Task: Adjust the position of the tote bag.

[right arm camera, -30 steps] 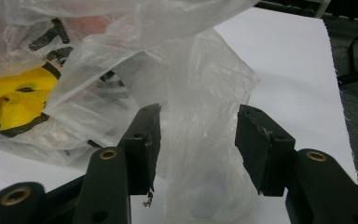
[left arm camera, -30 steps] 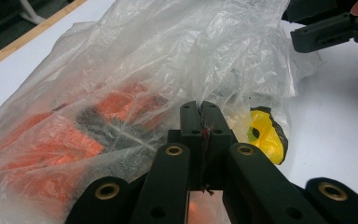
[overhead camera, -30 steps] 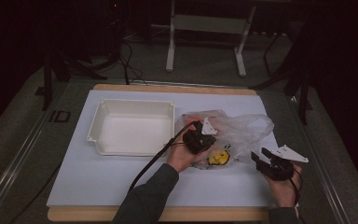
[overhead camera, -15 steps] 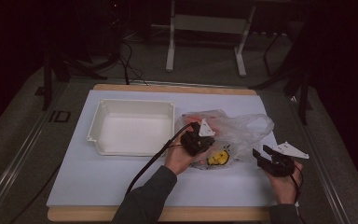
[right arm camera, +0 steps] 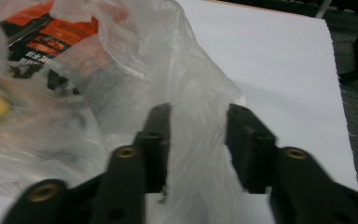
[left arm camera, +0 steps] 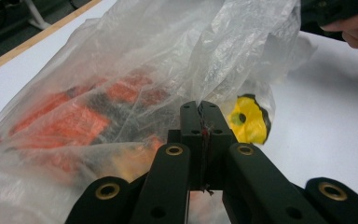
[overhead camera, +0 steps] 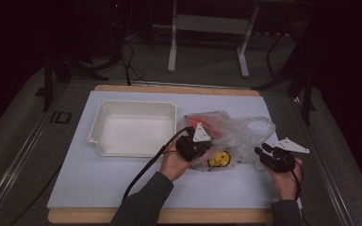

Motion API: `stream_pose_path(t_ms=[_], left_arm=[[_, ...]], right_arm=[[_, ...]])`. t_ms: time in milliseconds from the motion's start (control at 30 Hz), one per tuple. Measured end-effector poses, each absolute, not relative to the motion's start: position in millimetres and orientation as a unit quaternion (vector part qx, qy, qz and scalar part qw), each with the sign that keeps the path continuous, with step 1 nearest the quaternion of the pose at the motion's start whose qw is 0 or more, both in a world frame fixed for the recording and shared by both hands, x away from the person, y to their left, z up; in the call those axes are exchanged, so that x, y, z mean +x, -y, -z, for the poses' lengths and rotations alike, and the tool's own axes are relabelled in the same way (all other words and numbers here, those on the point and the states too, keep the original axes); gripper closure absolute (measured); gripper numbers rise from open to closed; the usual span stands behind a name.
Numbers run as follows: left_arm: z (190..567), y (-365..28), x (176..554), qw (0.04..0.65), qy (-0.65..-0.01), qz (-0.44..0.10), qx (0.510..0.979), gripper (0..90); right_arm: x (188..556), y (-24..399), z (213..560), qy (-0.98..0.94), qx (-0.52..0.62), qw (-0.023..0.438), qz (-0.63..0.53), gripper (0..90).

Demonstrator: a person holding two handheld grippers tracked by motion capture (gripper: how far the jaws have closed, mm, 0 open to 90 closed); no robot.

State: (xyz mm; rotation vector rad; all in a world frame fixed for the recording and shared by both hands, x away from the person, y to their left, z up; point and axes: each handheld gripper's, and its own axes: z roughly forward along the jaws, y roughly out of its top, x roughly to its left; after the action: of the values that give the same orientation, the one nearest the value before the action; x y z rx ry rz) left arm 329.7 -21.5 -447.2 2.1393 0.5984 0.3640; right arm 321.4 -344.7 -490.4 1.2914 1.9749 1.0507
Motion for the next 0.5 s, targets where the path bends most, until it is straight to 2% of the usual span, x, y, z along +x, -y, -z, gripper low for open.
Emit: stream_pose_path(t_ms=[233, 500], left_arm=[[455.1, -1.0, 312.4, 0.431, -0.251, -0.146, 0.854, 89.7], [478.3, -35.7, 291.8, 0.415, -0.274, -0.143, 0.856, 89.8]], right_arm=[[319.4, 348.2, 489.8, -0.736, 0.481, 0.280, -0.386, 82.2], [318.0, 354.5, 492.1, -0.730, 0.496, 0.283, -0.375, 89.1]])
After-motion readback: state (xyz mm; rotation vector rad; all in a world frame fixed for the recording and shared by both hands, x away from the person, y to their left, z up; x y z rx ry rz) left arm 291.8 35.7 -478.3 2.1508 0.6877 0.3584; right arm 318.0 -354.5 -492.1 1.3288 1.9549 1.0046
